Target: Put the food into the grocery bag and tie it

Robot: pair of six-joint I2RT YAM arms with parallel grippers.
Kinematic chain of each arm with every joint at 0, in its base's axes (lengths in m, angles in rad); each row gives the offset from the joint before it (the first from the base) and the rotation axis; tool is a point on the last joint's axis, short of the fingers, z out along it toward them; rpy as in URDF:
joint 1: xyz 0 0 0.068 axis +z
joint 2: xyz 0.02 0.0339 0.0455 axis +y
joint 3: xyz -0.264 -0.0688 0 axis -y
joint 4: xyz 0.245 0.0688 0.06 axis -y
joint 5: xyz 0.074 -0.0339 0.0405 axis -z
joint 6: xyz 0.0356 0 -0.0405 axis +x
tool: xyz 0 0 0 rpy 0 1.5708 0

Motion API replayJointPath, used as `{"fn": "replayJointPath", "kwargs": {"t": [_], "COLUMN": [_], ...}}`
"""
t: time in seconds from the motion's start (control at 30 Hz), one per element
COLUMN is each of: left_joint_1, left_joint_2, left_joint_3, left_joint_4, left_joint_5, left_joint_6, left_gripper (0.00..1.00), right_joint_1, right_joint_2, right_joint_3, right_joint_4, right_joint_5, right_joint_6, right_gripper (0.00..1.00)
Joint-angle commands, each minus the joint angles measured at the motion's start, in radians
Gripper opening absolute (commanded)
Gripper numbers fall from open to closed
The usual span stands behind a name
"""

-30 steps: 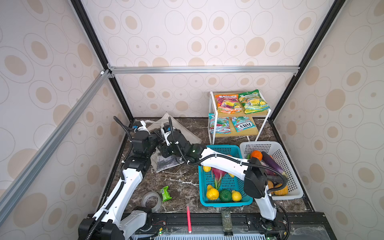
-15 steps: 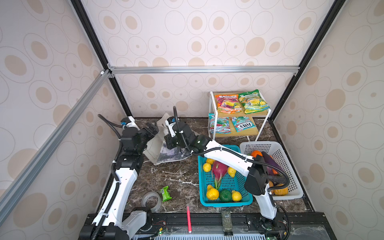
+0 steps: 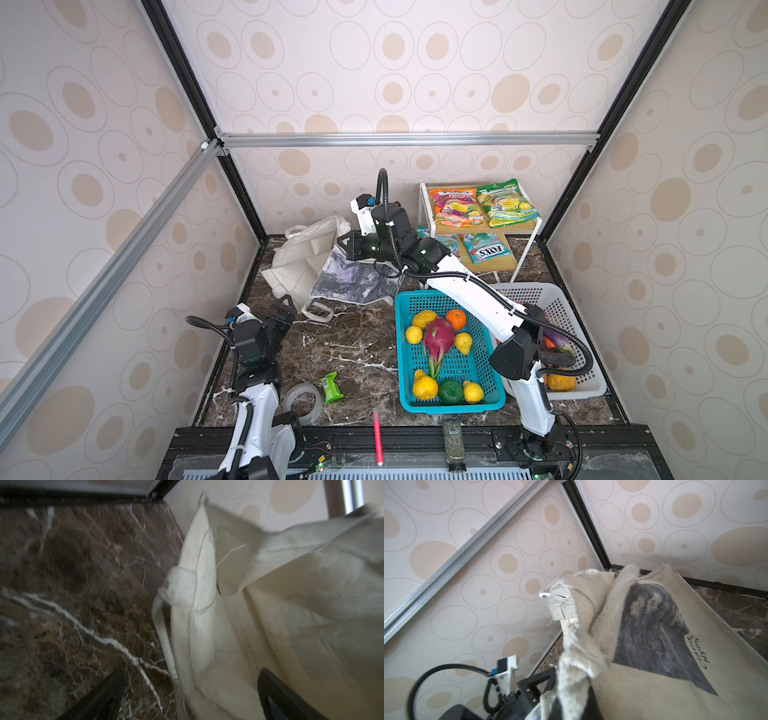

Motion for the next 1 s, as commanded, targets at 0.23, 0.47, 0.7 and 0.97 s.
{"fn": "replayJointPath", "kwargs": {"t": [0.23,0.47,0.7,0.97], "left_joint_1": [-0.037,-0.08,-0.11,-0.123], "left_joint_2": [0.382,0.588,0.192,0.223], "left_joint_3": [-0.018,-0.01,0.287,0.657], "left_joint_4": [0.669,0.987,0.041,-0.394], "left_joint_5": [0.208,0.272,0.031,0.08], "left_joint_6": [-0.315,-0.433,0.084,0.382], "left_gripper": [0.92,0.0,0.0,0.0], "right_joint_1": [0.001,0.0,-0.003,0.012], "right_joint_2": [-0.03,-0.057,-0.072,-0.147], "right_joint_3": [-0.04,-0.095,-0.126,-0.232], "right_joint_4": [0.073,0.082,0.02,-0.068], "right_joint_5": [-0.043,-0.026,0.047,0.165], "right_joint_6": [0.016,0.009,-0.05,-0.053], "right_gripper": [0.0,0.0,0.0,0.0]}}
